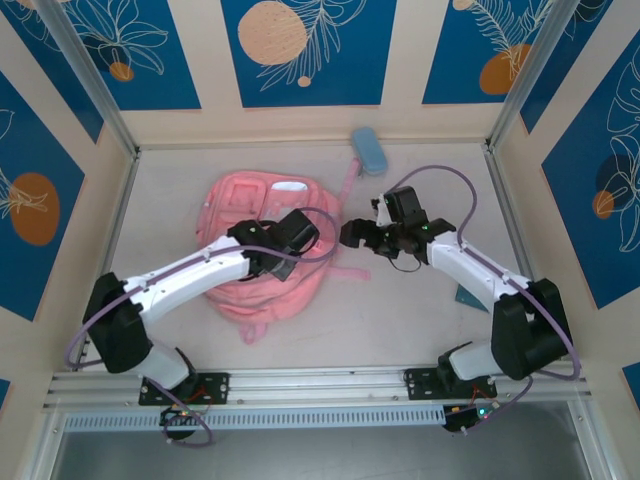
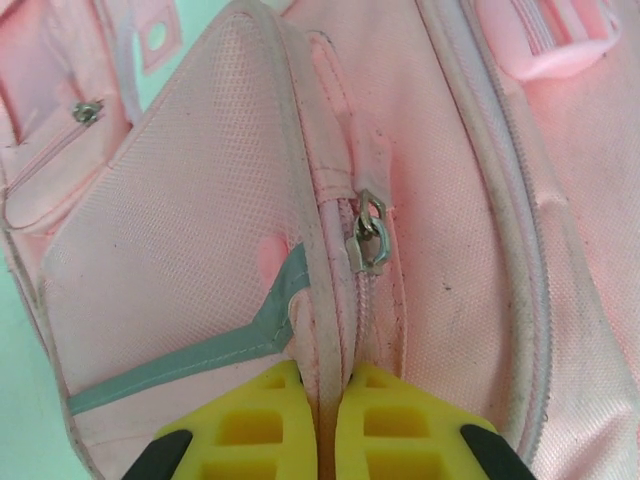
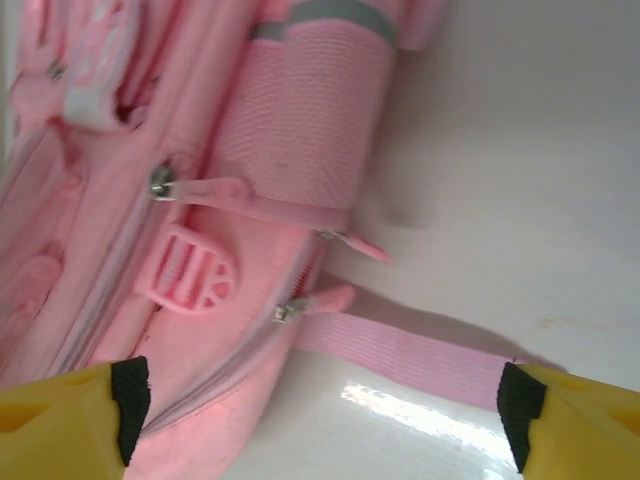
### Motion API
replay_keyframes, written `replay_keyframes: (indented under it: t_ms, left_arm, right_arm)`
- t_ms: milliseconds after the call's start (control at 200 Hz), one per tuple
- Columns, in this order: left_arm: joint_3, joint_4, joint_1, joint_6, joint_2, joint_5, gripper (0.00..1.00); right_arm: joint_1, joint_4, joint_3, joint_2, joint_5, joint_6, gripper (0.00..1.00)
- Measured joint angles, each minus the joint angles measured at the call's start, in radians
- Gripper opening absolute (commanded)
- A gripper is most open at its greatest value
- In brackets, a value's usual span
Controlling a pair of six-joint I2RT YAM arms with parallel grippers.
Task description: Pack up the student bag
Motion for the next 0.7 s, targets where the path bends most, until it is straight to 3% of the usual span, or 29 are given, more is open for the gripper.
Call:
replay_keyframes:
  t_ms: [270,700]
  left_arm:
    - [-0.051,0.03,0.008,0.002,-0.095,0.0,0.0]
    - [-0.056,0.042,0.012,0.002,-0.098,0.011,0.0]
  right_arm:
    - [0.031,0.054,0.191,0.208,-0.185,-0.15,0.62]
    - [0.035,0.079,0.26,0.387,-0.325,-0.374,0.48]
